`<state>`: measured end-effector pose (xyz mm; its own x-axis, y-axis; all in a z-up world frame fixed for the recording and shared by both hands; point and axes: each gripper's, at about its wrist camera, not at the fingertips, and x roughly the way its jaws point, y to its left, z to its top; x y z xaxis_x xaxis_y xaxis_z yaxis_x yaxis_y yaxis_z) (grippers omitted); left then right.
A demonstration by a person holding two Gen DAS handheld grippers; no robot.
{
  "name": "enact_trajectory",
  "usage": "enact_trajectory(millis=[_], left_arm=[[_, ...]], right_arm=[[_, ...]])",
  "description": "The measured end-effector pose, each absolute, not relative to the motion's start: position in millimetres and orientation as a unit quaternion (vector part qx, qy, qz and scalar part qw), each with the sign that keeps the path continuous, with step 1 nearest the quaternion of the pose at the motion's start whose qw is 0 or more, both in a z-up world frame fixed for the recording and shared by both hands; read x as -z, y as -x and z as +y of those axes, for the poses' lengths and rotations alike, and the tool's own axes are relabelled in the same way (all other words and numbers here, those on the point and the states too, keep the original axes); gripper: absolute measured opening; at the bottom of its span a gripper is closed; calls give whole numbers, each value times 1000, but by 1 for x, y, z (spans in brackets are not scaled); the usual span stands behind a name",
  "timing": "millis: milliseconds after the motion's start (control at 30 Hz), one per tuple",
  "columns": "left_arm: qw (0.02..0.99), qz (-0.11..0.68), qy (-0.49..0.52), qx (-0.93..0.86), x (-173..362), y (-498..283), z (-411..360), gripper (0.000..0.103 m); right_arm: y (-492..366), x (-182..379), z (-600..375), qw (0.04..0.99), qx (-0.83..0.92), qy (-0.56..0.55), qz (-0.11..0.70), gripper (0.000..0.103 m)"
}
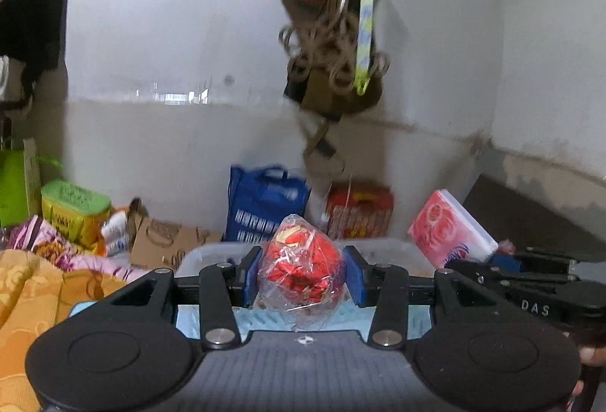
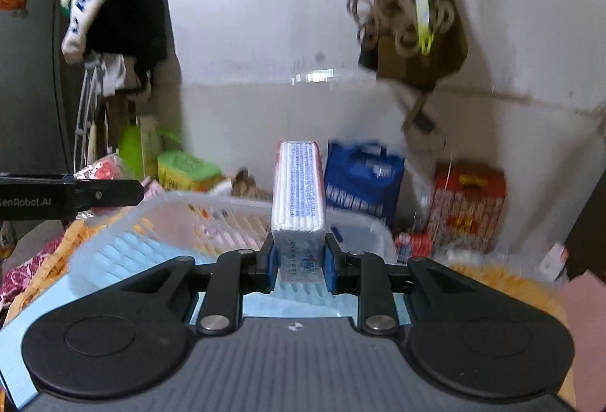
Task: Organize objects
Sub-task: 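Carry both items over the basket and open both grippers to release them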
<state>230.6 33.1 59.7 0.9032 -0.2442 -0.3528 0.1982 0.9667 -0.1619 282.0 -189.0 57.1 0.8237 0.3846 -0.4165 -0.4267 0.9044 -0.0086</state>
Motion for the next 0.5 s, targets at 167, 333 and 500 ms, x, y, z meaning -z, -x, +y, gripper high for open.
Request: enact_trajectory(millis=[167,333,500], left_arm=[[968,211,69,114,-40,-253,32,49],[975,184,69,100,-34,-246,34,103],[979,151,87,106,-42,-207,43,103]], right_arm=[[-298,-40,-196,945,-224,29,236,30],[-268,-45,-212,967,-199,0,158,103],[-207,-44,-241,967,-209,-75,128,103]])
